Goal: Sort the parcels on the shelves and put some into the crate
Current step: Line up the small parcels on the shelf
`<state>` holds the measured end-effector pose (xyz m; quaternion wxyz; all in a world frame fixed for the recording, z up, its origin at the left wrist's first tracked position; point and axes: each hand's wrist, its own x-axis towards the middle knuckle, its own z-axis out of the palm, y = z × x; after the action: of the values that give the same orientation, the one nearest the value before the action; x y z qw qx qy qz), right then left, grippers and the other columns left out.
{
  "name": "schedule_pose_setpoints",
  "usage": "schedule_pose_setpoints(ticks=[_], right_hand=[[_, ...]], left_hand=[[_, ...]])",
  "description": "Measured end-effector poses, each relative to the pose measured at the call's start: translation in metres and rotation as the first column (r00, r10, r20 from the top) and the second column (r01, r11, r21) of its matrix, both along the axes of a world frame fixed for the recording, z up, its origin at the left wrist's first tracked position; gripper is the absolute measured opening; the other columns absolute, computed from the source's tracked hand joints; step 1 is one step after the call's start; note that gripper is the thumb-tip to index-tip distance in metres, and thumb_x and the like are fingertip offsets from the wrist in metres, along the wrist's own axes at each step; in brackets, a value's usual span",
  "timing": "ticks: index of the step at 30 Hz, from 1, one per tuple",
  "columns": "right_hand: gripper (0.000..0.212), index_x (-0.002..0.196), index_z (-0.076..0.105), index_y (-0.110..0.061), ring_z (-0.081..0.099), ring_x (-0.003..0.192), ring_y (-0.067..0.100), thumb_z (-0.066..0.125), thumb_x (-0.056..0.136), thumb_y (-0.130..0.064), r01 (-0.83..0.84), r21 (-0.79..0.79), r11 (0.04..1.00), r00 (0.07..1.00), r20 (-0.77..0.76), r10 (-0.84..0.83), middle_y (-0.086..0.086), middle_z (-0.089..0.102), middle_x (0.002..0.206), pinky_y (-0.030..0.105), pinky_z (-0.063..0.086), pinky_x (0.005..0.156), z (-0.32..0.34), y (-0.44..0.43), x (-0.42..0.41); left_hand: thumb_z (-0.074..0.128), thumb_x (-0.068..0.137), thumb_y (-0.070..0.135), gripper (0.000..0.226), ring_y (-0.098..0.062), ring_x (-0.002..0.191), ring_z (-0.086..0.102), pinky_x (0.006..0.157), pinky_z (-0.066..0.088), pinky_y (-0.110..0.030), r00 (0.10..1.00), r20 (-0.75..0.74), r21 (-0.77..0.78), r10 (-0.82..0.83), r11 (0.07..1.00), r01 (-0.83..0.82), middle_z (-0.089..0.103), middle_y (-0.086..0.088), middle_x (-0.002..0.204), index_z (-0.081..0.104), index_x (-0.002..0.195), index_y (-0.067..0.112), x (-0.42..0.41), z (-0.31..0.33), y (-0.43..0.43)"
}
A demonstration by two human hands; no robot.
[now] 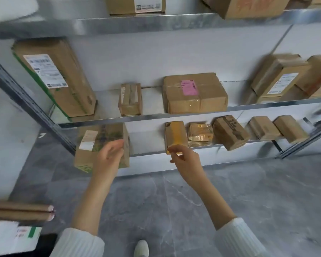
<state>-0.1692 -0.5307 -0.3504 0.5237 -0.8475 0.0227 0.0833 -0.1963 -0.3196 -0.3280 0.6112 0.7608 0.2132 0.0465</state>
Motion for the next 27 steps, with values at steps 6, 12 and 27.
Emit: schedule_pose_setpoints(ticks=[6,12,27], right_hand=[[0.025,0.101,0.068,-0.025,0.067,0.086,0.017,0.048,0.095,-0.012,0.130,-0.013,0.991,0.991,0.004,-0.130,-0.002,0.069,0.098,0.023,0.048,0.063,-0.033,-0.055,0.061],[0.025,0.105,0.068,-0.018,0.068,0.088,0.014,0.047,0.095,-0.008,0.218,-0.003,0.976,0.976,-0.017,-0.218,-0.008,0.067,0.094,0.006,0.040,0.055,-0.086,-0.095,0.115],[0.026,0.094,0.065,-0.026,0.066,0.081,0.007,0.048,0.094,-0.006,0.236,0.024,0.972,0.971,0.034,-0.236,-0.017,0.066,0.086,0.008,0.039,0.053,-0.239,-0.152,0.205]], left_hand=[[0.052,0.096,0.015,0.023,-0.014,0.110,0.055,0.075,0.045,-0.023,0.999,-0.042,0.047,0.001,0.999,0.001,0.060,0.006,0.118,0.063,0.109,0.031,0.063,-0.041,-0.037],[0.051,0.095,0.013,0.024,-0.017,0.105,0.057,0.078,0.043,-0.023,0.992,-0.127,0.066,0.012,0.998,-0.003,0.060,0.009,0.110,0.065,0.110,0.025,0.130,-0.096,-0.069],[0.047,0.094,0.007,0.032,-0.024,0.119,0.053,0.095,0.042,-0.033,0.989,-0.119,0.252,-0.092,0.960,0.120,0.058,-0.001,0.129,0.062,0.119,0.022,0.234,-0.252,-0.140]])
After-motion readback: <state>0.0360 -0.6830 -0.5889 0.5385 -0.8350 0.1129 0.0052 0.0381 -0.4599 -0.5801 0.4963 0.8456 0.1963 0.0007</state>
